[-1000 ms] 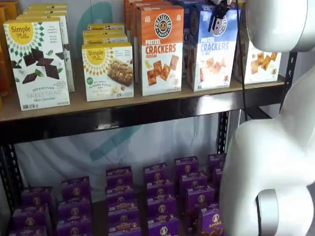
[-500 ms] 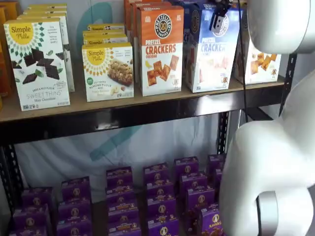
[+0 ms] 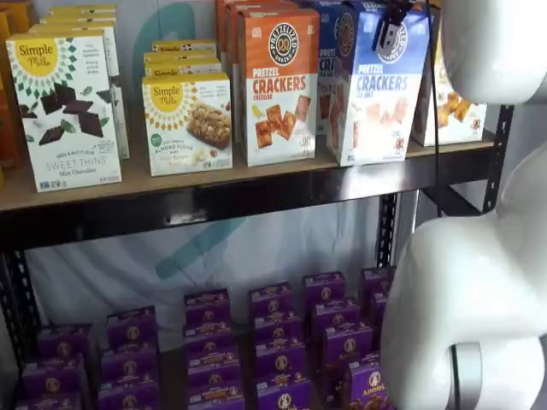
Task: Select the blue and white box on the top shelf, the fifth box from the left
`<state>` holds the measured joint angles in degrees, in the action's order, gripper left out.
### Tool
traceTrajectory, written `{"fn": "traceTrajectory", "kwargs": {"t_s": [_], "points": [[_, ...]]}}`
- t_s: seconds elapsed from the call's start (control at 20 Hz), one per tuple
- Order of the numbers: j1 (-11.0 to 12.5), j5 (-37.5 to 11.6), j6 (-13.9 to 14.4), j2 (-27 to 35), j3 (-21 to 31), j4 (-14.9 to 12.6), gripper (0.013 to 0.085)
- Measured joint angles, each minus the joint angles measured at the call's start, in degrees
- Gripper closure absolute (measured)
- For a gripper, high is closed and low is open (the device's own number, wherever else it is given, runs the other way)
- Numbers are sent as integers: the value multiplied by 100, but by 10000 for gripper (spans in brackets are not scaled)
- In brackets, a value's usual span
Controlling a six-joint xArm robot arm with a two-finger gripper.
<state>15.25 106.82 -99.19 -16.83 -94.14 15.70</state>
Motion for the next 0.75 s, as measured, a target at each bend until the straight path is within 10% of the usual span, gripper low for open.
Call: {"fn": "traceTrajectory", "kwargs": {"t_s": [0.75], "points": [[379, 460, -467, -1079, 937, -337, 410]]}}
